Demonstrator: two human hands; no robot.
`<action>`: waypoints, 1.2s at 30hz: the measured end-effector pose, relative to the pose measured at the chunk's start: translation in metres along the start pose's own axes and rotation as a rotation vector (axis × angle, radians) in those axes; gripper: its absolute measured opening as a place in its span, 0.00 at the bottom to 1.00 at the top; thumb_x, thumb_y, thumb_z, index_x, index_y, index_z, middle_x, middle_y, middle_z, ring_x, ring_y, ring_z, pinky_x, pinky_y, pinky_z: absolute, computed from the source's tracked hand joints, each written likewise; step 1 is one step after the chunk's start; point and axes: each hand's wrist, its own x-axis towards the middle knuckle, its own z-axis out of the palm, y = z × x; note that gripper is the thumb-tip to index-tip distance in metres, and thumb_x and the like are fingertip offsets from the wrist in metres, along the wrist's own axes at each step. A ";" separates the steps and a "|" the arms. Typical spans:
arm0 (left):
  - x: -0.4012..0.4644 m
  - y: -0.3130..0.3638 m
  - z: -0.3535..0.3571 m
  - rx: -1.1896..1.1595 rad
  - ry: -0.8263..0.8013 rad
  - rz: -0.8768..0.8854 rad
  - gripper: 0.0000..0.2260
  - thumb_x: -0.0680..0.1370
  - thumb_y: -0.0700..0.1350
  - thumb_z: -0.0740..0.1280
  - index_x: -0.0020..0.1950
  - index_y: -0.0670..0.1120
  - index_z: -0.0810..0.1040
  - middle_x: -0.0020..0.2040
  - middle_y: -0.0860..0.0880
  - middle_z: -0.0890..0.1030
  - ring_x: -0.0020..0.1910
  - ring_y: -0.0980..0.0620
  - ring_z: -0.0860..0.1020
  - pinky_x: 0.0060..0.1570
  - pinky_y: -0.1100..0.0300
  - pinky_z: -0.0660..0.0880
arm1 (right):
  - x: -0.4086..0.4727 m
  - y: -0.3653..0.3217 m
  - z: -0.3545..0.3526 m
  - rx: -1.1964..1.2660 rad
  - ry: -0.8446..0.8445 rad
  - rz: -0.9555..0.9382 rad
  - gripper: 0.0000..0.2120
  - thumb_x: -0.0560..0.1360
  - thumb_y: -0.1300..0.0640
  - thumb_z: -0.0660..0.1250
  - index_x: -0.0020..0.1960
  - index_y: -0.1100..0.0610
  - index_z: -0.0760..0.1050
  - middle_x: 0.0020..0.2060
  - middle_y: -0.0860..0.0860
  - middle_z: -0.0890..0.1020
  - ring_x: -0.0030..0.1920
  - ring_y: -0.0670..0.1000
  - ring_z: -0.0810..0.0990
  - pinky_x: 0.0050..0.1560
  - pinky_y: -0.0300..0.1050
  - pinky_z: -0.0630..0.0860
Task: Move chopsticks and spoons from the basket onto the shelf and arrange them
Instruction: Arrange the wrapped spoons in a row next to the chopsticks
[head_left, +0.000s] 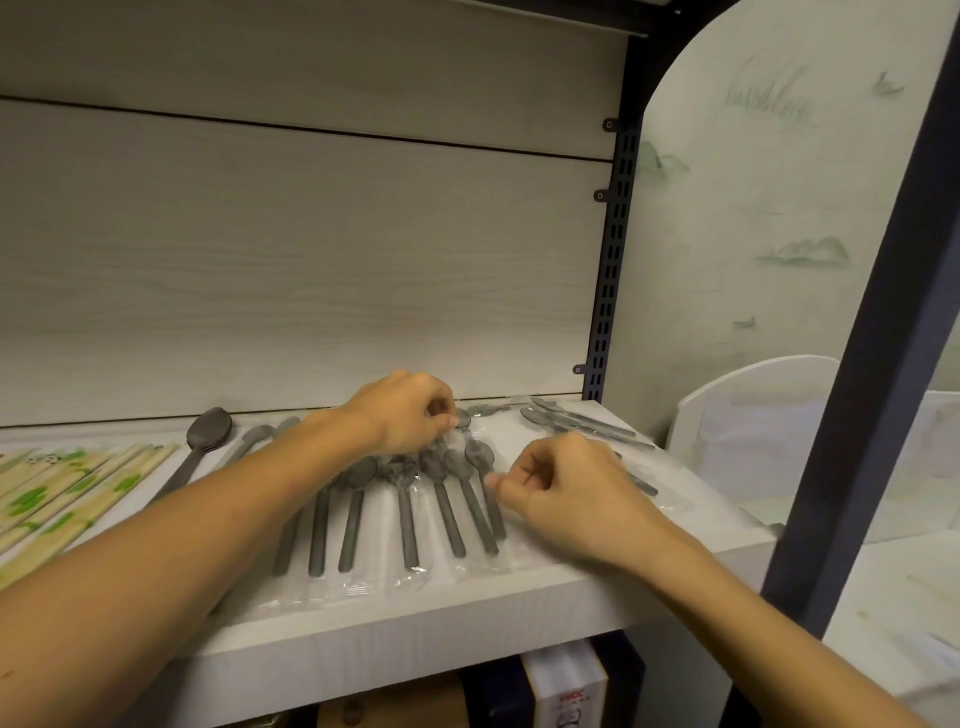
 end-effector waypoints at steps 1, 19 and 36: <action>0.000 0.002 0.000 -0.011 0.005 0.010 0.06 0.78 0.53 0.65 0.49 0.53 0.80 0.42 0.56 0.78 0.46 0.52 0.77 0.47 0.56 0.75 | 0.002 0.002 -0.003 0.000 0.017 0.006 0.15 0.73 0.41 0.68 0.39 0.53 0.79 0.33 0.46 0.81 0.36 0.43 0.77 0.38 0.39 0.73; 0.048 0.015 0.015 0.080 -0.067 -0.018 0.06 0.78 0.48 0.64 0.52 0.52 0.79 0.51 0.53 0.80 0.47 0.51 0.76 0.43 0.58 0.70 | 0.060 0.079 -0.020 -0.209 0.179 0.164 0.07 0.74 0.54 0.66 0.41 0.52 0.83 0.38 0.54 0.83 0.44 0.59 0.79 0.43 0.48 0.77; 0.092 0.031 0.034 0.046 -0.052 0.041 0.06 0.75 0.47 0.71 0.51 0.51 0.83 0.52 0.51 0.82 0.52 0.49 0.78 0.47 0.61 0.72 | 0.055 0.082 -0.021 -0.098 0.402 0.218 0.09 0.76 0.54 0.64 0.45 0.54 0.83 0.33 0.48 0.79 0.40 0.55 0.77 0.37 0.42 0.68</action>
